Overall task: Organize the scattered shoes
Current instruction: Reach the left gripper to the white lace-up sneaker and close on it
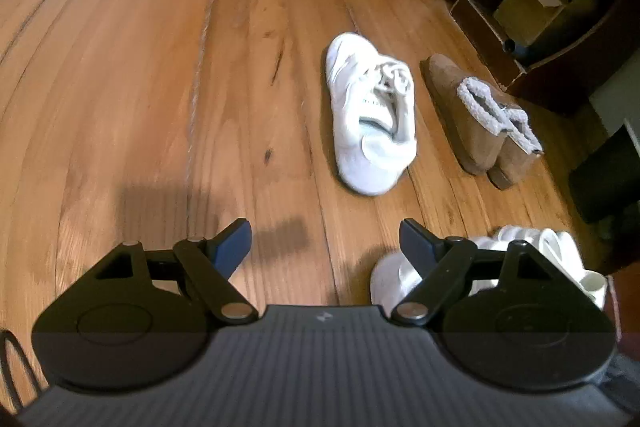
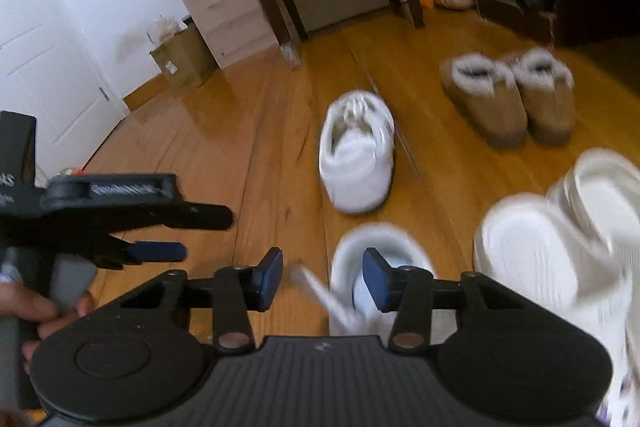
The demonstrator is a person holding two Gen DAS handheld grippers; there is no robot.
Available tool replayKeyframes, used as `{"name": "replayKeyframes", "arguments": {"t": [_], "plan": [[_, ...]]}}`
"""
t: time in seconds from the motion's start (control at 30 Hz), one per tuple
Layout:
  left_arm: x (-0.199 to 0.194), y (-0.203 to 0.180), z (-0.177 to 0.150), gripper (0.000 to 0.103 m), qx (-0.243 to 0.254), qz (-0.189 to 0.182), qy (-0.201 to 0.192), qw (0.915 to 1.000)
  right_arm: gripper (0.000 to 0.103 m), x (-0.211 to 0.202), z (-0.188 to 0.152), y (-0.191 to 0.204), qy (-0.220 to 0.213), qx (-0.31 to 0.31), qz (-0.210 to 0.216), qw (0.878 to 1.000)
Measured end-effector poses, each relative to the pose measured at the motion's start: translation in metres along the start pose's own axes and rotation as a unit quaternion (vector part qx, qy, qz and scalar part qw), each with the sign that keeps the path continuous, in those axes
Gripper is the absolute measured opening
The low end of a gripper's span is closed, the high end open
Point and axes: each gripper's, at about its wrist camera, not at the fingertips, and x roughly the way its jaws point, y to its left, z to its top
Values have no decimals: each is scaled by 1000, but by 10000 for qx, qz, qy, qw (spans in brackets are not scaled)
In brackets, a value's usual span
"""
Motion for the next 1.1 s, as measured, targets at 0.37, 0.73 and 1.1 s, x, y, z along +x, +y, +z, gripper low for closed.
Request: {"name": "replayKeyframes", "arguments": {"t": [0.37,0.73,1.1], "plan": [[61,-23,52,81,556,663,-509,9950,85,46,7,-16,24,57,-236,9997],[116,-46,70,81,1185,675,-651,9885,87,59,11,-33,109,511,-92,9986],[171,-34,87,65,1024,321,-641,9922,89,69,7,-30,299,563,-140,9979]]}}
